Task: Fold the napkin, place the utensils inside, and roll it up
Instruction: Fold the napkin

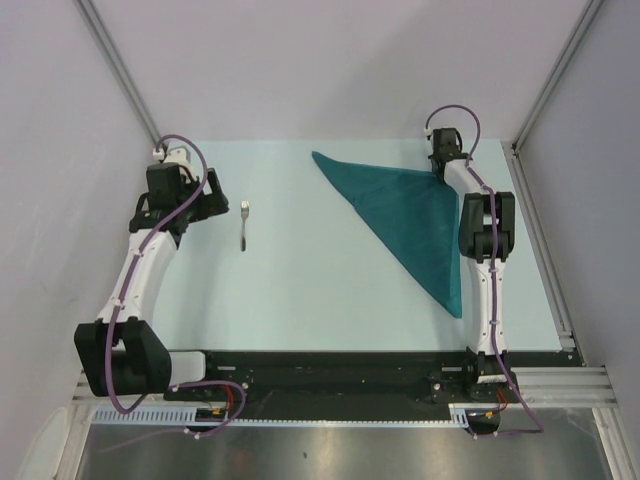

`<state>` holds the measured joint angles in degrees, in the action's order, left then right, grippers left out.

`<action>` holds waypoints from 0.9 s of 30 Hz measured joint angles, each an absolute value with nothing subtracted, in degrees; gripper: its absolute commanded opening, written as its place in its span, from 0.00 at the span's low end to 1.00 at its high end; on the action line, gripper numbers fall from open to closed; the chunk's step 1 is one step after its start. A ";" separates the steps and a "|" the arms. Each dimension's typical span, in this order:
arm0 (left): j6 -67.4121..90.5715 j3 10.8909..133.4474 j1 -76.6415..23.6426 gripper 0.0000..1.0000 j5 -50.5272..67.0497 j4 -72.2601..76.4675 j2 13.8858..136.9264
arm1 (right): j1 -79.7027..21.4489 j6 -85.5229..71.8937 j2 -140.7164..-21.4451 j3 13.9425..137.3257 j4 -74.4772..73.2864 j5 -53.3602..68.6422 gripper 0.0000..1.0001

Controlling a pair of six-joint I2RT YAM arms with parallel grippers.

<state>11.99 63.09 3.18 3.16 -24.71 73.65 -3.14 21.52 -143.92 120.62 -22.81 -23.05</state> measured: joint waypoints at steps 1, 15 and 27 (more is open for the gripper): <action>11.99 63.09 3.18 1.00 3.16 -24.71 73.76 | -3.16 21.71 -143.98 120.62 -22.59 -23.24 0.00; 11.97 63.09 3.18 1.00 3.16 -24.97 74.48 | -3.16 24.40 -144.84 121.34 -19.35 -24.88 0.00; 11.97 63.09 3.18 1.00 3.20 -25.06 75.00 | -3.66 25.21 -146.91 123.92 -18.79 -25.30 0.57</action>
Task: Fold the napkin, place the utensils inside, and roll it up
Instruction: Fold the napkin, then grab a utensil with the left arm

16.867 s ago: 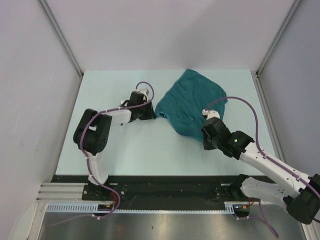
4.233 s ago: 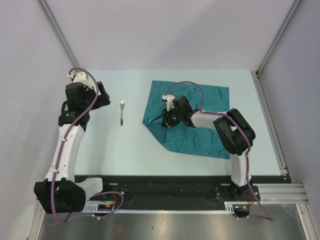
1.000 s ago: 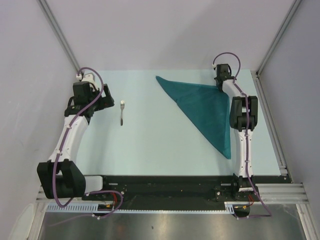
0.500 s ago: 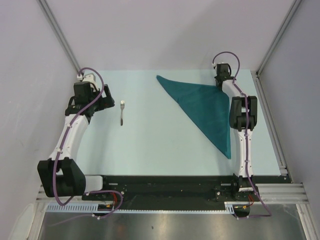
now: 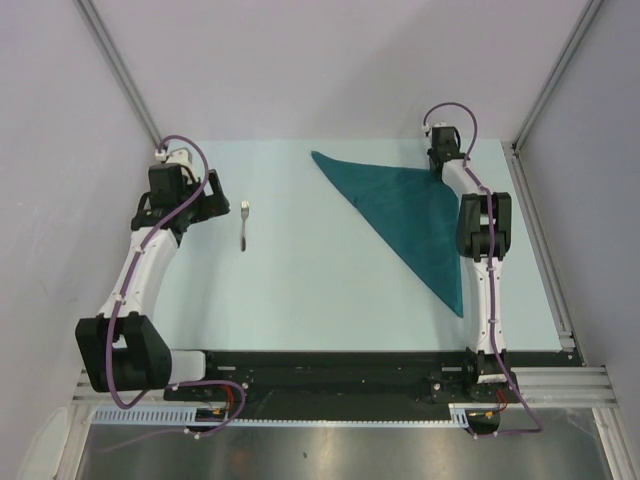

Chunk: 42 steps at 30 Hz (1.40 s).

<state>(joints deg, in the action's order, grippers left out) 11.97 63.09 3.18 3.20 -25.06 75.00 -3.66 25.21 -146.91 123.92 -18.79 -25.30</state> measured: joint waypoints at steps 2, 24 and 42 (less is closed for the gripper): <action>11.97 63.09 3.18 1.00 3.25 -25.06 75.00 | -3.75 24.97 -146.76 124.27 -18.48 -25.67 0.71; 12.67 63.09 3.18 1.00 11.44 -24.51 73.25 | -18.24 -8.60 -93.84 66.37 -31.90 -10.44 0.81; 13.30 62.74 3.18 0.74 13.37 -22.46 73.65 | -39.11 -23.11 -94.56 69.73 -33.71 -4.25 0.79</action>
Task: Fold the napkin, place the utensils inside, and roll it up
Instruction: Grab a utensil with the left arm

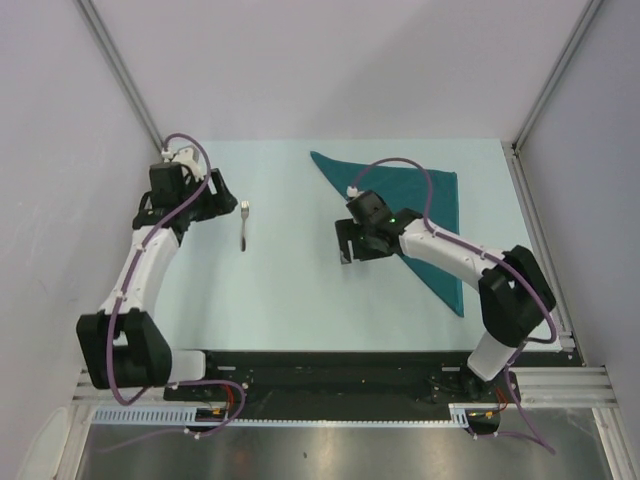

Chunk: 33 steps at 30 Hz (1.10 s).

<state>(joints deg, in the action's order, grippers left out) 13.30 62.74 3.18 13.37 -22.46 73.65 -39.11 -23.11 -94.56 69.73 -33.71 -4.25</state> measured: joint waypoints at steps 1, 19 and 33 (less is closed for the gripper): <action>13.21 62.74 3.18 0.72 12.99 -22.37 75.22 | -40.01 -23.20 -95.72 71.09 -33.08 -4.05 0.79; 12.91 71.05 -1.45 0.61 1.23 -24.14 102.48 | -38.35 -22.72 -85.71 61.12 -23.29 2.52 0.80; 12.01 73.30 -1.98 0.50 0.69 -24.18 110.41 | -34.96 -22.26 -81.84 56.84 -21.34 4.43 0.81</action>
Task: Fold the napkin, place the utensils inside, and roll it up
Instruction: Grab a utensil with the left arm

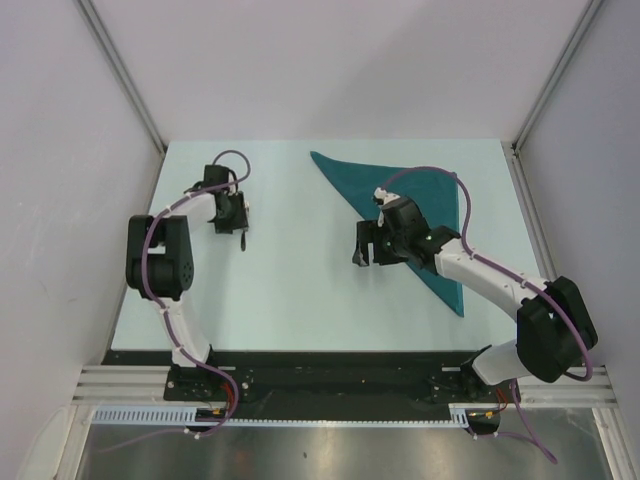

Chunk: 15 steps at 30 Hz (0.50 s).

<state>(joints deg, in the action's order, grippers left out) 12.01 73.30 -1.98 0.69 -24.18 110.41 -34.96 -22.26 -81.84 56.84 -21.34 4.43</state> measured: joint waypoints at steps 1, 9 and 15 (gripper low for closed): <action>11.99 73.84 -2.07 0.50 0.78 -24.14 110.93 | -34.96 -22.31 -81.84 56.69 -21.28 4.56 0.81; 11.53 76.66 -2.39 0.05 2.39 -21.91 113.97 | -34.98 -22.46 -81.84 56.34 -21.12 4.86 0.81; 11.40 76.60 -3.70 0.00 6.04 -21.50 113.89 | -34.98 -22.94 -82.19 56.36 -20.93 5.04 0.81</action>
<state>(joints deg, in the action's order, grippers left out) 11.40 76.60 -3.70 6.04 -21.50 113.89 -34.98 -22.94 -82.19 56.36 -20.93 5.04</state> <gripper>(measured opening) 0.012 0.808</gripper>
